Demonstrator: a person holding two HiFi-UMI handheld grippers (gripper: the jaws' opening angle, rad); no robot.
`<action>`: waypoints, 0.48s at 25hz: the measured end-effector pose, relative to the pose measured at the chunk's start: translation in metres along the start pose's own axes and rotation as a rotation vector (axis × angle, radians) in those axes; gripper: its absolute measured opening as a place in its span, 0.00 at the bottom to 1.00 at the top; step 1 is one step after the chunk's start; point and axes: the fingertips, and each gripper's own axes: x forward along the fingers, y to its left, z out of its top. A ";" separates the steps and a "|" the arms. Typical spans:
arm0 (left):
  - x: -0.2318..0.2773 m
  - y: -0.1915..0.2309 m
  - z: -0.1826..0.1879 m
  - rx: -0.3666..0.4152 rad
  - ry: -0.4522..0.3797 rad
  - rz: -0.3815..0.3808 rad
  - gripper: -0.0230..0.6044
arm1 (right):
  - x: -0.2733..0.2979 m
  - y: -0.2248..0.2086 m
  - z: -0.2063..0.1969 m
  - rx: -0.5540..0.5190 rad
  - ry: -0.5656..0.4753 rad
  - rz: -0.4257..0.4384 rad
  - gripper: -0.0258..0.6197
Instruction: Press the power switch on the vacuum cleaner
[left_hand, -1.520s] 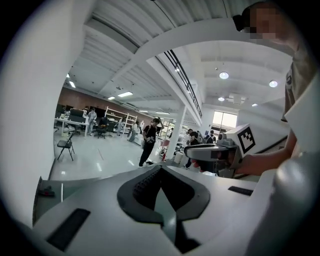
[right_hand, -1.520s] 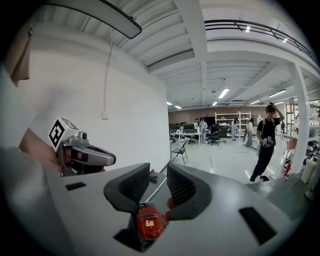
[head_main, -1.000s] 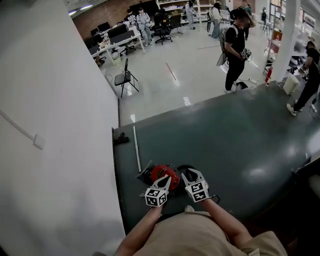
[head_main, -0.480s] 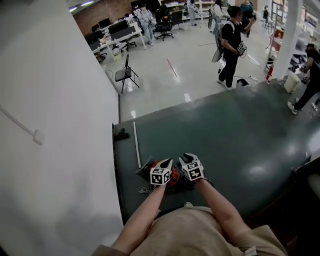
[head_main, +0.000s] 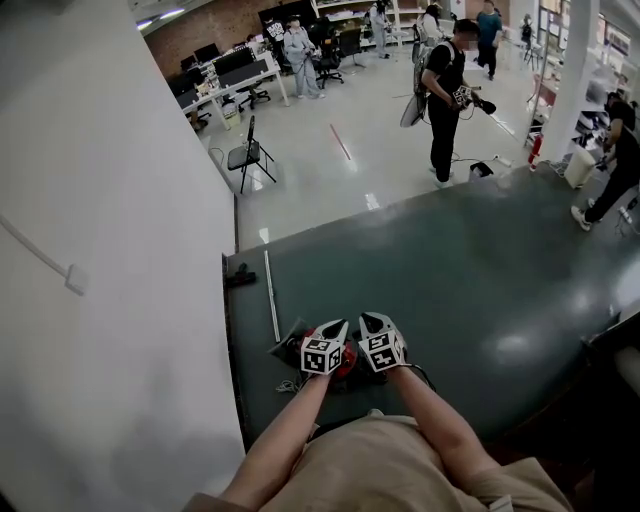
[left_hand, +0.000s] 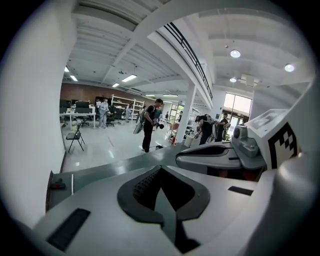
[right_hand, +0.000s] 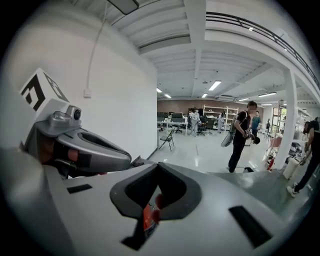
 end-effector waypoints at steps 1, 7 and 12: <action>0.000 -0.001 -0.003 0.017 0.009 0.006 0.05 | -0.001 -0.001 0.000 -0.010 -0.007 -0.012 0.05; -0.007 0.000 -0.018 0.036 0.037 0.029 0.05 | -0.011 -0.001 -0.014 -0.038 0.017 -0.047 0.05; -0.012 -0.004 -0.024 0.024 0.037 0.023 0.05 | -0.017 0.009 -0.024 -0.054 0.028 -0.009 0.05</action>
